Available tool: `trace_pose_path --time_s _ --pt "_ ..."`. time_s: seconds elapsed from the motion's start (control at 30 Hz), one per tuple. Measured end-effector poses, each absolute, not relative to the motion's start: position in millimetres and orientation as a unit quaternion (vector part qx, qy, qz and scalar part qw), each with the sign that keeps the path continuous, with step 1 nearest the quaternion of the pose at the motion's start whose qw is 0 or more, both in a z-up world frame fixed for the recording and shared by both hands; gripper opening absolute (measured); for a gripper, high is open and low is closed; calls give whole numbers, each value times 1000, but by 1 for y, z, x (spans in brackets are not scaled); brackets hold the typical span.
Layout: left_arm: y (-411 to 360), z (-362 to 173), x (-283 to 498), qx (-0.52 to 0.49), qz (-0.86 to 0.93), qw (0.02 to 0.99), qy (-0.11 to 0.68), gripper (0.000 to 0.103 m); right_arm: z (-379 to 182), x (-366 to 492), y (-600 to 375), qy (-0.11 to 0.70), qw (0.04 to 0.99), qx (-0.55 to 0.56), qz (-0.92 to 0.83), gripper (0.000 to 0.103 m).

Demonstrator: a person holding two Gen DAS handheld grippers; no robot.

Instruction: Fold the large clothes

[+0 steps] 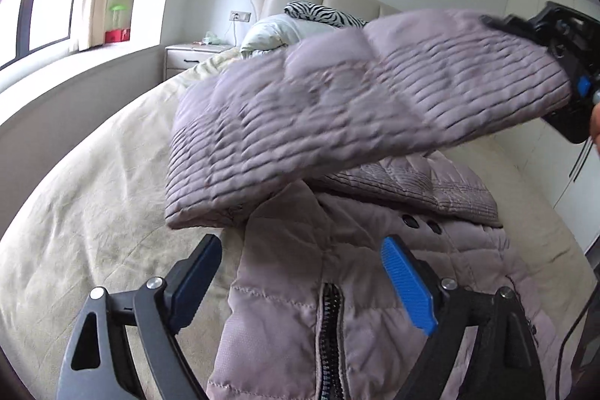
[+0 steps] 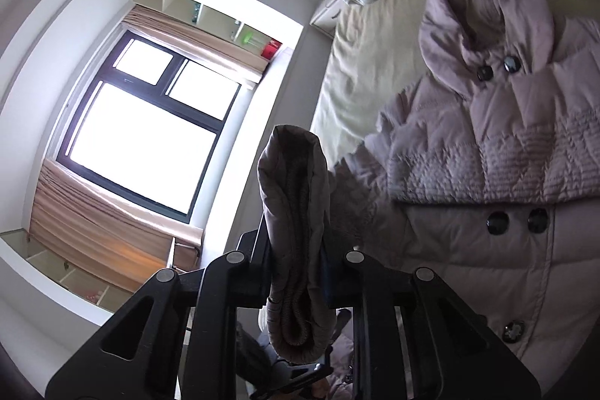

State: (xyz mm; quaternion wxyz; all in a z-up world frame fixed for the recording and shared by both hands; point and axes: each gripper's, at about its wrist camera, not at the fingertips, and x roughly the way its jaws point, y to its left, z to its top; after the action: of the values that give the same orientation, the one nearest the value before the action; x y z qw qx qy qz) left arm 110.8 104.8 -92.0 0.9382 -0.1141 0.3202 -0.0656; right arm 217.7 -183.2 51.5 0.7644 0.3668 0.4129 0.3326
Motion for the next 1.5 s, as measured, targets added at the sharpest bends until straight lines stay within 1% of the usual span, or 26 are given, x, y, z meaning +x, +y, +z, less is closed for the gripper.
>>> trace_pose_path --time_s 0.17,0.23,0.4,0.43,0.47,0.5,0.53,0.57,0.6,0.67,0.77,0.87,0.93,1.03,1.13,1.23,1.3,1.37,1.4,1.5 --pt "133 -101 149 -165 -30 927 334 90 140 233 -175 355 791 343 362 18" --pt "137 -102 167 -167 -18 926 337 90 171 233 -170 338 798 328 375 18" --pt "135 -114 224 -169 -10 913 372 89 212 238 -166 308 805 320 392 18" --pt "136 -120 234 -175 -12 908 381 85 216 238 -170 302 805 325 394 18" --pt "136 -124 244 -182 -16 904 387 71 219 237 -176 297 805 330 394 18" --pt "135 -129 252 -189 -19 899 395 63 219 238 -184 290 807 335 392 18" --pt "136 -133 259 -196 -19 894 403 49 218 233 -197 282 809 339 388 18" --pt "136 -137 265 -199 -18 892 406 39 216 232 -211 276 811 347 381 18" --pt "135 -140 269 -194 -13 892 409 37 212 235 -225 273 811 358 374 18" --pt "135 -140 277 -178 -4 895 408 33 197 240 -256 265 812 379 356 18" --pt "133 -140 283 -147 5 904 401 32 164 249 -307 257 819 408 312 18" --pt "113 -146 286 -62 20 914 400 32 117 260 -358 266 819 437 259 17" --pt "106 -155 288 -36 20 913 406 33 75 267 -393 277 816 457 221 17" --pt "107 -161 290 -28 19 912 409 33 1 271 -436 310 800 487 163 17" --pt "102 -163 292 -6 20 912 409 33 -73 272 -463 350 780 507 106 17" --pt "90 -159 287 40 21 912 409 33 -137 271 -476 377 761 523 73 17" --pt "83 -153 282 77 14 909 409 35 -158 269 -478 369 758 532 76 16" --pt "80 -145 272 103 6 907 408 44 -163 270 -477 366 761 530 79 16" --pt "82 -140 265 108 -1 906 410 45 -163 272 -476 369 763 524 81 16" --pt "92 -123 245 87 -31 901 424 53 -156 270 -476 380 770 505 83 17"
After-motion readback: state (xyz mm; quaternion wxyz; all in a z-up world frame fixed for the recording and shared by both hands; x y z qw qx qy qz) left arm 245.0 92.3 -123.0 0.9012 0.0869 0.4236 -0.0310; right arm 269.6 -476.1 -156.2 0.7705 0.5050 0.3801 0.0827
